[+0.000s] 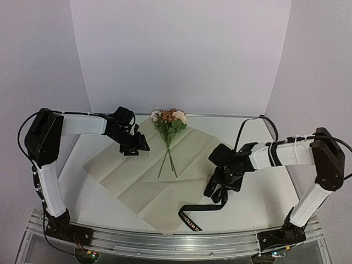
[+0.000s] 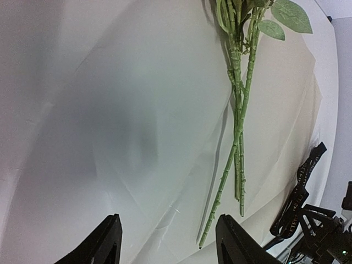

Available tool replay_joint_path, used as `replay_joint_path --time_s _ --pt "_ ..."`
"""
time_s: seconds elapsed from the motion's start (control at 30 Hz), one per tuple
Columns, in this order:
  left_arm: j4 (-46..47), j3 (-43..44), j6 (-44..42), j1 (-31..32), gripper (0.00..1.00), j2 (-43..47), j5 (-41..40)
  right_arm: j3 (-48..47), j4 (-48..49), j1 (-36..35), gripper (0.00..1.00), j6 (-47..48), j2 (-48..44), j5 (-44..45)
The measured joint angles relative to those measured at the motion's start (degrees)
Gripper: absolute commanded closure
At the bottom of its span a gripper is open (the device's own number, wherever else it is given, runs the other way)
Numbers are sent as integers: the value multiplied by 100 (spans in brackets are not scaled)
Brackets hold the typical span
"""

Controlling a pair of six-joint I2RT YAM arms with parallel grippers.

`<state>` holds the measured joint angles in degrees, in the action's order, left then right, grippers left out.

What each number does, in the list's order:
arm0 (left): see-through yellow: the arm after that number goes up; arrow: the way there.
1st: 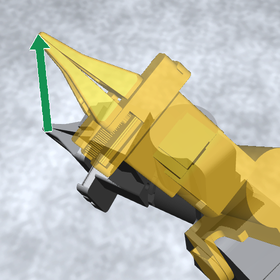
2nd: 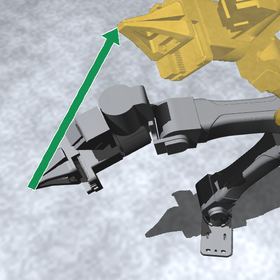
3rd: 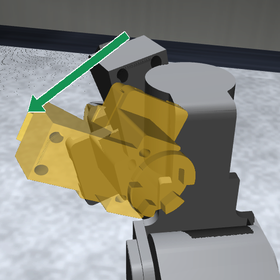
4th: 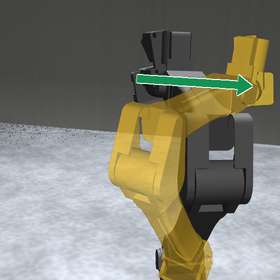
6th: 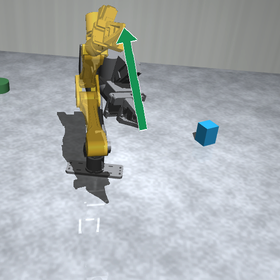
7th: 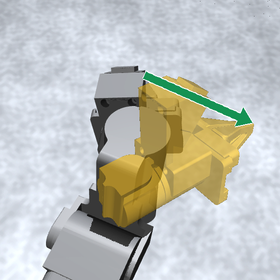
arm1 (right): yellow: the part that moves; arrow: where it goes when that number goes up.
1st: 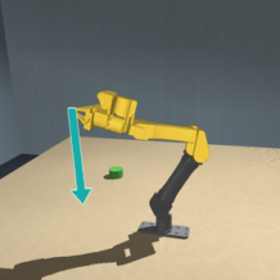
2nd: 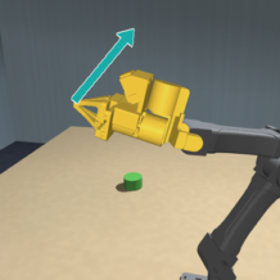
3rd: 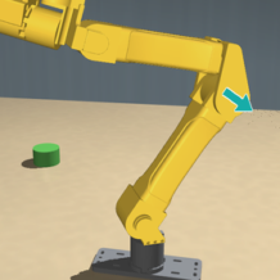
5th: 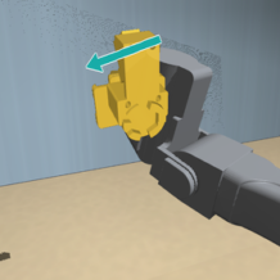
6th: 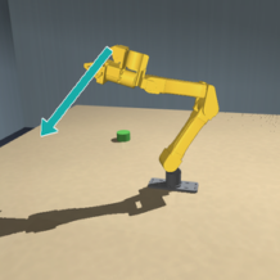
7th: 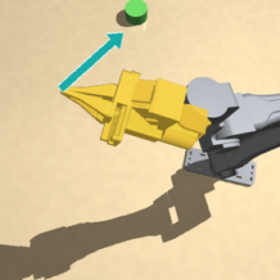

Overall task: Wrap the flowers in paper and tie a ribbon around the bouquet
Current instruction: Place the fake flower on the flattened wrapping paper, then move the ribbon to the center of the board.

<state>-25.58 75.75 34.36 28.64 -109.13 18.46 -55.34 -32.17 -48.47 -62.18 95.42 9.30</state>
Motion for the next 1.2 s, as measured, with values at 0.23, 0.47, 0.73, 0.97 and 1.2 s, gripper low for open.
replay_joint_path --time_s 0.23,0.47,0.73,0.97,1.2 --pt "-7 0 -5 0 39 1 -7 251 360 74 51 -188 163 52" --pt "-64 3 -5 -22 39 1 -7 502 517 288 77 -246 152 135" --pt "-143 193 -5 -22 39 1 -7 860 569 1028 100 -5 -259 111" --pt "-155 219 -5 -44 39 1 -11 460 -40 2324 100 805 -1301 297" --pt "-159 219 -5 -59 39 1 -17 -1182 -778 3127 100 1768 -1781 814"
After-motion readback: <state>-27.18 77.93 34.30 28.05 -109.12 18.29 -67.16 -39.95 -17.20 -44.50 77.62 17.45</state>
